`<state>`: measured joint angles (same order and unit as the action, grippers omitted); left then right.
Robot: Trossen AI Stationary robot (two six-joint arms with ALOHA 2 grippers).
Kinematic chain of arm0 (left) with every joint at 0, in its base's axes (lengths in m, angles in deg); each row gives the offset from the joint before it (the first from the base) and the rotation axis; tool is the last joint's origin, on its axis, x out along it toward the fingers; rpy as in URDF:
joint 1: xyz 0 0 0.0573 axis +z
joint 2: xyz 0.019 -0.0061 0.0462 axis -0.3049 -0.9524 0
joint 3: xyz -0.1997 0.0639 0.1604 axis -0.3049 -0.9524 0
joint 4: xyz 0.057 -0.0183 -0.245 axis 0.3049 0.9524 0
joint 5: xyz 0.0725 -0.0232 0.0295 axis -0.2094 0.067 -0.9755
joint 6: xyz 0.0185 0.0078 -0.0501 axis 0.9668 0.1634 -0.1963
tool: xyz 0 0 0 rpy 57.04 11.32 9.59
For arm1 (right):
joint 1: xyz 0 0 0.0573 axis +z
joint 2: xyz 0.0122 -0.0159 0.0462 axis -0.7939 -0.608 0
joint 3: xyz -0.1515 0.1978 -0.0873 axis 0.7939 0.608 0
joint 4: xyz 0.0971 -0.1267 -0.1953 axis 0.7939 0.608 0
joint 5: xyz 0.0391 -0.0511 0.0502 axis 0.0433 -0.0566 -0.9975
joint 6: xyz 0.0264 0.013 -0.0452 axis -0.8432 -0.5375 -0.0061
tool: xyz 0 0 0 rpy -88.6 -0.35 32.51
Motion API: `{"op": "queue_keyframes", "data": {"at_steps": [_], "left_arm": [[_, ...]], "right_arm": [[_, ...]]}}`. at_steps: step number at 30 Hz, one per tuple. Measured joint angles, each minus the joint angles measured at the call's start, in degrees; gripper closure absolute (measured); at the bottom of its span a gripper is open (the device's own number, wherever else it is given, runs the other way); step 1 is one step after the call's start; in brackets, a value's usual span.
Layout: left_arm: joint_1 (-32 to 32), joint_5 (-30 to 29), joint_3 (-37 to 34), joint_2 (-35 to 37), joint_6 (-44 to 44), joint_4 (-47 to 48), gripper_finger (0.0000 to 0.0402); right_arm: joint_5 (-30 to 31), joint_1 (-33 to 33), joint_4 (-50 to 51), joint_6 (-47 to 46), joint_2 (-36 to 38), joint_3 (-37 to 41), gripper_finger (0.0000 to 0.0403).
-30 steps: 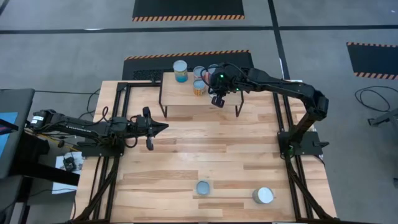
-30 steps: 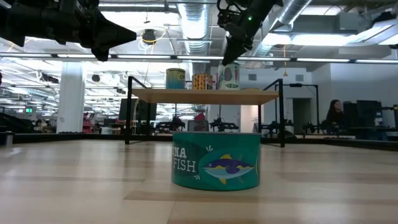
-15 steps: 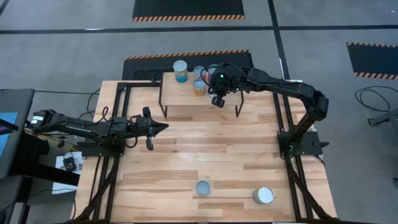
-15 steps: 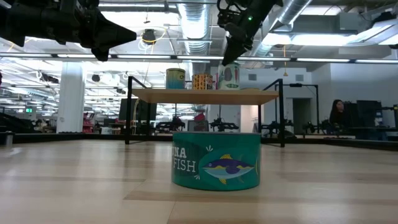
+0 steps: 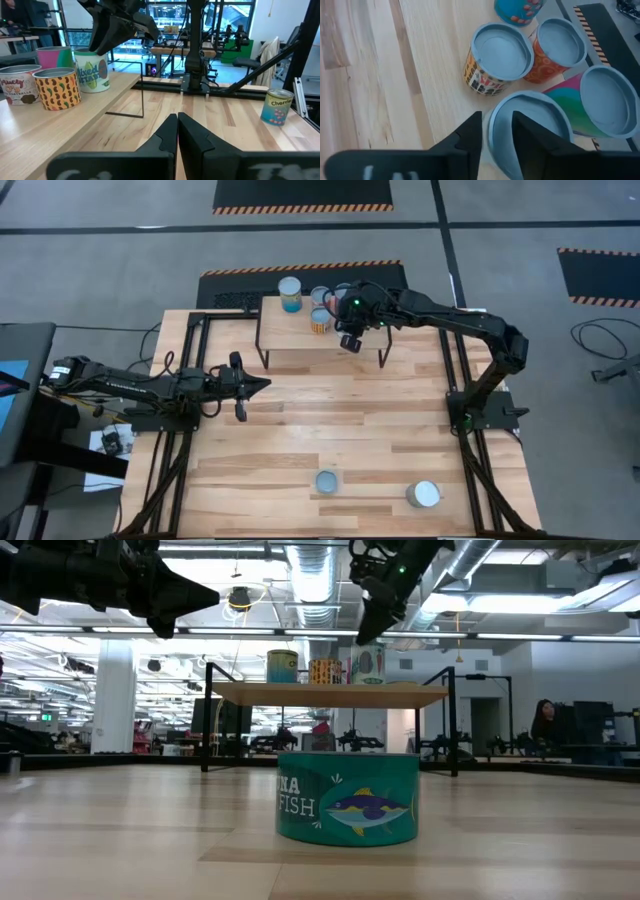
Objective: Pick and place cans onto a shelf
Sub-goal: Put the canned mixed vegetables on the shelf
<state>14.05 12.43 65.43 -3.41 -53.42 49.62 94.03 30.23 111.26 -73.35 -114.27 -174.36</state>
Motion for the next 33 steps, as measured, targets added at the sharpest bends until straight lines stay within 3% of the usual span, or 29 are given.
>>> {"op": "queue_keyframes", "data": {"at_steps": [5,9,19,22,33], "left_arm": [[0.0,0.01,0.0,0.01,0.0,0.04,0.04],[0.0,0.01,0.0,0.01,0.0,0.41,0.04],[0.0,0.01,0.0,0.01,0.0,1.31,0.04],[0.0,0.01,0.0,-0.01,-0.2,1.29,0.04],[0.0,0.01,0.0,-0.01,-0.63,1.27,0.04]], "right_arm": [[0.03,-0.31,-2.36,1.48,0.03,0.0,0.026],[0.18,0.13,-2.59,4.8,1.36,0.02,0.0271],[-1.35,1.51,9.06,6.25,5.03,-0.01,0.0393],[-4.12,0.73,11.63,5.58,3.01,-0.04,0.0385],[-3.74,0.07,11.06,5.78,-3.26,0.07,0.0395]]}}
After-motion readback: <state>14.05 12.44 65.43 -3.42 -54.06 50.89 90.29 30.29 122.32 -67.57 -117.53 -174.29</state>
